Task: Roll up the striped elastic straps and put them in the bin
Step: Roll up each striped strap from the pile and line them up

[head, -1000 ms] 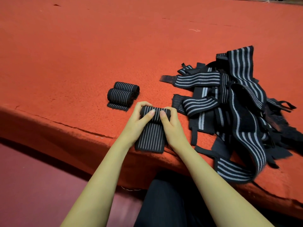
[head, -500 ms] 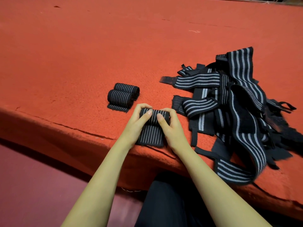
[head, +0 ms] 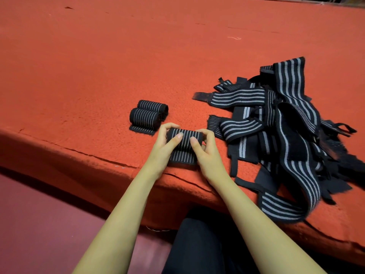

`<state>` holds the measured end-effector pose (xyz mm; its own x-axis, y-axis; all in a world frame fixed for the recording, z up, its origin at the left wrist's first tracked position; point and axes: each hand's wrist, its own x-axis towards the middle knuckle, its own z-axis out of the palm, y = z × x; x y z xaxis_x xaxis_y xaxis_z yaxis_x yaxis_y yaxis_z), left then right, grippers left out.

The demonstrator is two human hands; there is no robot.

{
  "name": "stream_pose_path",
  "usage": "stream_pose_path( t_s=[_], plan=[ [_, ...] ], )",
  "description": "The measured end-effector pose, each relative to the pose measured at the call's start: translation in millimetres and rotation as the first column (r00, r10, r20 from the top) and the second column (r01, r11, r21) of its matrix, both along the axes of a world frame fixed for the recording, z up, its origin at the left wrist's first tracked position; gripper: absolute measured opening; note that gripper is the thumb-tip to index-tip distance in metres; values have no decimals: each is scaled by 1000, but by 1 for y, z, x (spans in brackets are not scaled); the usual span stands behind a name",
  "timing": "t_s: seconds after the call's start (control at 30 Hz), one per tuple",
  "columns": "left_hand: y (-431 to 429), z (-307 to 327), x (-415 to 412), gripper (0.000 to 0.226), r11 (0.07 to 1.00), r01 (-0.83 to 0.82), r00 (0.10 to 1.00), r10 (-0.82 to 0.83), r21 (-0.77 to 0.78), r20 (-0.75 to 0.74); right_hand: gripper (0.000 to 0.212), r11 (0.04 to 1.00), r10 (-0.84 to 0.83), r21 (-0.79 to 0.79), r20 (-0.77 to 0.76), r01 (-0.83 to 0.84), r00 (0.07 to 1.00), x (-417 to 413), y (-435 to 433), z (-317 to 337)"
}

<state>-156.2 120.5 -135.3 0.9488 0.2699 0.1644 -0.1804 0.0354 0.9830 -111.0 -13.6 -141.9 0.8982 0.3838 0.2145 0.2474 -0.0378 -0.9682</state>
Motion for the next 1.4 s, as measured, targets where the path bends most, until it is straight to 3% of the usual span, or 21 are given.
stream_pose_path(
  t_s=[0.2,0.33,0.5,0.63,0.77,0.9,1.03,1.17,1.4],
  plan=[
    [-5,3,4,13,998,-58,996,55,-31,-73,31,1000,-13,-4,131,14,991,-1,-1,1],
    [0,0,2,21,992,5,999,-9,-128,-35,27,999,33,9,65,-34,997,-3,-3,5],
    [3,-1,1,26,989,48,999,-47,-139,10,28,998,49,30,-52,-47,997,-3,-4,7],
    [4,-1,-2,33,995,38,999,-37,87,-21,29,999,27,31,-59,-25,998,-1,-3,5],
    [23,8,-9,46,912,83,994,-49,402,-95,29,998,61,22,-79,-60,995,0,-2,8],
    [62,20,-25,52,880,112,986,-40,461,-162,34,973,213,-78,-74,-219,974,-2,14,15],
    [104,29,-31,57,873,66,990,2,483,-139,41,926,317,-214,-11,-312,948,-3,49,30],
    [127,32,-27,61,862,37,993,25,506,-115,47,907,277,-353,89,-230,957,1,79,31],
    [145,24,-19,56,795,-18,989,103,606,-106,41,910,175,-407,213,-76,961,7,99,21]
  ],
)
